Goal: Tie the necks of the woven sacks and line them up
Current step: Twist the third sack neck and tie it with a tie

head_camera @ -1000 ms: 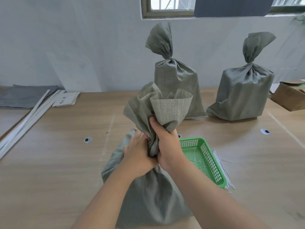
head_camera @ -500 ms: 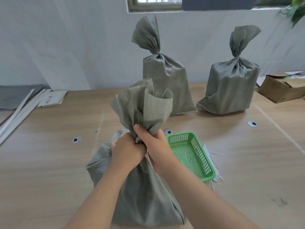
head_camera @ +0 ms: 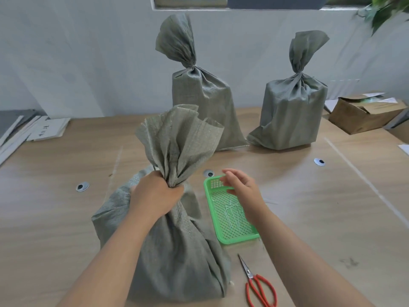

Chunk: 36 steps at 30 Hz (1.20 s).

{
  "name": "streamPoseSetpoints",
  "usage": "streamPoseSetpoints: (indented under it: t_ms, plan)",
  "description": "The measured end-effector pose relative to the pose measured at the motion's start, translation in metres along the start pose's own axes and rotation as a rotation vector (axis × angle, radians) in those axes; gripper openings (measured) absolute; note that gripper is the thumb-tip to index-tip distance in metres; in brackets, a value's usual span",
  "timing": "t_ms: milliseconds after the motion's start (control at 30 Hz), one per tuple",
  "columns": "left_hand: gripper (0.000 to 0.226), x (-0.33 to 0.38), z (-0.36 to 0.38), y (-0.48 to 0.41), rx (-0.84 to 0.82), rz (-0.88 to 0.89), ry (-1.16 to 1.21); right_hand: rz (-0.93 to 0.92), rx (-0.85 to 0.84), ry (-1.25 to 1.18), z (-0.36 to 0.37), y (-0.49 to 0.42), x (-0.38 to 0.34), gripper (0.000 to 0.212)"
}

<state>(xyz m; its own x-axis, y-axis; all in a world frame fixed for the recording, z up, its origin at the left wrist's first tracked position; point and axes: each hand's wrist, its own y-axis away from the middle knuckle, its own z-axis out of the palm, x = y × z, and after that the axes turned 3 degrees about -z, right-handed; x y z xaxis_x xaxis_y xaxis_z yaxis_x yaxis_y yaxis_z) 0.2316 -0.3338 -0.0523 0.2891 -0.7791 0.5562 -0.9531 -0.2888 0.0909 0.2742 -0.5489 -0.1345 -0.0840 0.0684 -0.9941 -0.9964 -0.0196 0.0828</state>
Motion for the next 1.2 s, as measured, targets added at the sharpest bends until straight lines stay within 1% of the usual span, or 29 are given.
streamPoseSetpoints:
  t_ms: [167, 300, 400, 633, 767, 933, 1067, 1200]
  plan:
    - [0.025, 0.009, 0.002, -0.006, 0.007, -0.019, -0.003, 0.144, 0.185, 0.108, -0.071, -0.033, 0.039, 0.012]
    - [0.031, 0.017, 0.007, -0.010, 0.010, -0.031, -0.019, 0.235, 0.259, 0.371, -0.122, -0.062, 0.075, 0.027]
    - [0.025, 0.019, 0.012, -0.016, 0.008, -0.050, -0.018, 0.252, 0.217, 0.592, -0.139, -0.078, 0.094, 0.029]
    - [0.027, 0.027, 0.022, -0.030, 0.011, -0.059, -0.053, 0.292, -0.045, 1.142, -0.158, -0.109, 0.138, 0.041]
    - [0.022, 0.031, 0.026, -0.036, 0.005, -0.074, -0.073, 0.270, -0.081, 1.373, -0.161, -0.124, 0.156, 0.042]
    - [0.029, 0.032, 0.030, -0.039, 0.019, -0.081, -0.061, 0.245, -0.056, 1.527, -0.159, -0.141, 0.171, 0.040]
    - [0.031, 0.029, 0.031, -0.039, 0.045, -0.107, -0.056, 0.293, -0.069, 1.579, -0.163, -0.143, 0.181, 0.029]
    - [0.030, 0.029, 0.031, -0.038, 0.043, -0.107, -0.055, 0.322, -0.058, 1.578, -0.170, -0.140, 0.193, 0.026]
